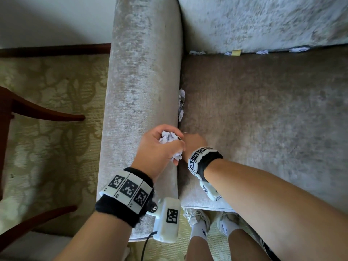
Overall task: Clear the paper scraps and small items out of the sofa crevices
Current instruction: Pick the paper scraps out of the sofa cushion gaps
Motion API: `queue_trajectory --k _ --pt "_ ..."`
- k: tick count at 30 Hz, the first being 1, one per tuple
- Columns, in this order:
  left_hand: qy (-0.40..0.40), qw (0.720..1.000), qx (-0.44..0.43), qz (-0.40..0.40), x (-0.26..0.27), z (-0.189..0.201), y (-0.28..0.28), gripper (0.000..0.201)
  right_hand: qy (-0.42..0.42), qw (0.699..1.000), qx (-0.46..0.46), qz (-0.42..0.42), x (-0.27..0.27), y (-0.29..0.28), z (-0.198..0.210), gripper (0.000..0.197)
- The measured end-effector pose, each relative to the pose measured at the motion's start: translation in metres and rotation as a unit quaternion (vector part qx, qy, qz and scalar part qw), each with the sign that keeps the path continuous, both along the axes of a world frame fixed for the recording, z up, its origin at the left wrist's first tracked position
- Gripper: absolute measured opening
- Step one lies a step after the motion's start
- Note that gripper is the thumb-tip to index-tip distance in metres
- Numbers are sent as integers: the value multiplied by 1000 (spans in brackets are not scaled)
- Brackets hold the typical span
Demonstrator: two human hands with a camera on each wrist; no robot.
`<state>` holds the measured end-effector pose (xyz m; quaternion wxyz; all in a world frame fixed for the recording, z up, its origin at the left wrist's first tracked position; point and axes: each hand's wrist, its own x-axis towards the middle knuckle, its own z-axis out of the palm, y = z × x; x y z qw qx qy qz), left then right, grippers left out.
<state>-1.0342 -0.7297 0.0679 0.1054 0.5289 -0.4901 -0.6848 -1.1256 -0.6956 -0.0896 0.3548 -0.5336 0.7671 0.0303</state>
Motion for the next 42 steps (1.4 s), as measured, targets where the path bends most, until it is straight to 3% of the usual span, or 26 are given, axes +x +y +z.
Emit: queue_trajectory --k 6,11,17,19,22,23,28,30,35,39,42 --pt "8 1000 -8 -4 0 -3 0 20 -39 997 -55 -27 -8 11 5 22" --pt "1 1000 -12 4 0 -2 1 18 -44 983 -73 -161 -42 27 8 27" --pt "2 1000 -8 3 0 -1 1 18 -72 975 -107 -182 -47 38 16 2" --pt "4 1000 -8 5 0 -1 1 17 -88 973 -99 -190 -45 37 19 13" --pt "7 1000 -7 7 0 -1 2 18 -95 971 -83 -203 -44 37 16 50" --pt "7 1000 -7 6 -1 -1 1 18 -90 972 -81 -203 -44 37 14 54" --pt "11 1000 -8 1 0 -1 1 17 -33 990 -53 -124 -47 27 10 24" --pt "15 1000 -4 -1 0 -1 1 17 -16 991 -65 -115 -47 22 10 23" --pt "9 1000 -3 -5 0 -1 0 17 -35 969 -72 -233 -50 13 12 46" --pt "5 1000 3 -8 -1 -1 -2 17 -20 965 -25 -259 -57 -4 21 38" --pt "0 1000 11 -7 -2 -1 -4 17 -62 959 -30 -273 -58 -13 22 19"
